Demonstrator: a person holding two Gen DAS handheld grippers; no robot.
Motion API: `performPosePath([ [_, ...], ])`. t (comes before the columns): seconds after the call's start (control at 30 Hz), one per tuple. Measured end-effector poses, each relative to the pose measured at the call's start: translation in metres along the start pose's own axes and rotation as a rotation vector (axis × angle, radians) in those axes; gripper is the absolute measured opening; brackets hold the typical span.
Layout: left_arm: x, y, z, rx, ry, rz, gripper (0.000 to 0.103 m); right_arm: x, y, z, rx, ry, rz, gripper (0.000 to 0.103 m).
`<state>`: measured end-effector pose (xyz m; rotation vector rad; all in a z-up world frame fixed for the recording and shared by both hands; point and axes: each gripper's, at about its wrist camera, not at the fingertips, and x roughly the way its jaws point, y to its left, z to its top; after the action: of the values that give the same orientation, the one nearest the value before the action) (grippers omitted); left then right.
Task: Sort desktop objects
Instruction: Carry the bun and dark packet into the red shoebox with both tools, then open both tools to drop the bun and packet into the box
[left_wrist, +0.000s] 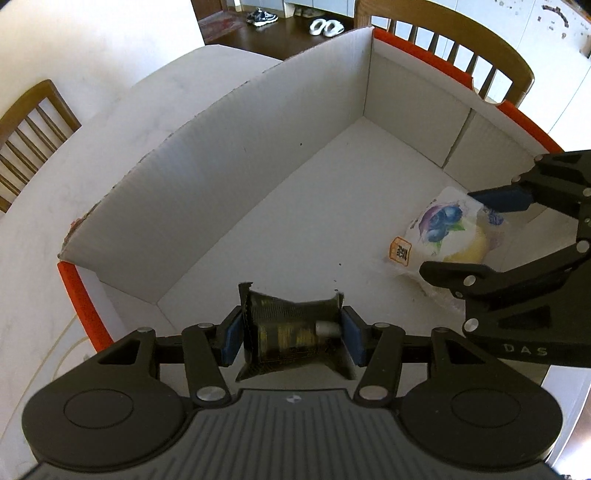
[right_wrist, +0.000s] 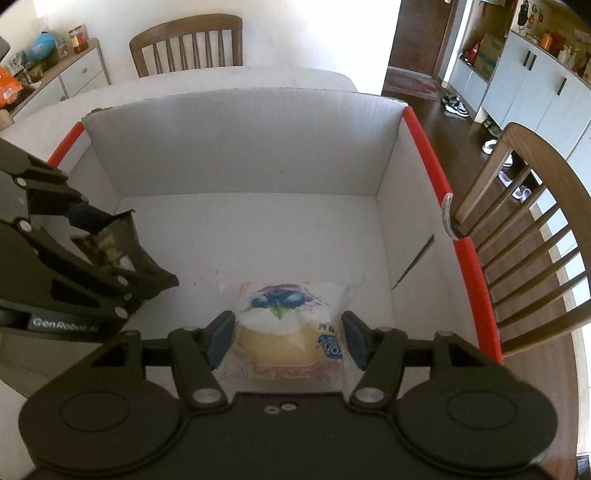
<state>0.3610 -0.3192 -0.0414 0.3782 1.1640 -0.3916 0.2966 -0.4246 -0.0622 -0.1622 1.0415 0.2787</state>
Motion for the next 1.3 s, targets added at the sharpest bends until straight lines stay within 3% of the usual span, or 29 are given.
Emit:
performPosePath([
  [0.1, -0.001, -0.001, -0.002, -0.009, -0.008, -0.006, 0.055, -0.002, -0.003, 0.002, 0.007, -0.002, 0.017, 0.071],
  [0.47, -0.035, -0.006, -0.008, -0.066, -0.094, -0.011, 0.062, -0.034, -0.005, 0.003, 0.015, -0.066, 0.048, 0.073],
  [0.87, -0.071, 0.005, -0.02, -0.145, -0.226, 0.013, 0.062, -0.066, -0.003, 0.0, 0.009, -0.141, 0.074, 0.078],
  [1.3, -0.107, 0.005, -0.048, -0.187, -0.316, 0.005, 0.081, -0.092, 0.013, -0.007, 0.004, -0.213, 0.118, 0.089],
])
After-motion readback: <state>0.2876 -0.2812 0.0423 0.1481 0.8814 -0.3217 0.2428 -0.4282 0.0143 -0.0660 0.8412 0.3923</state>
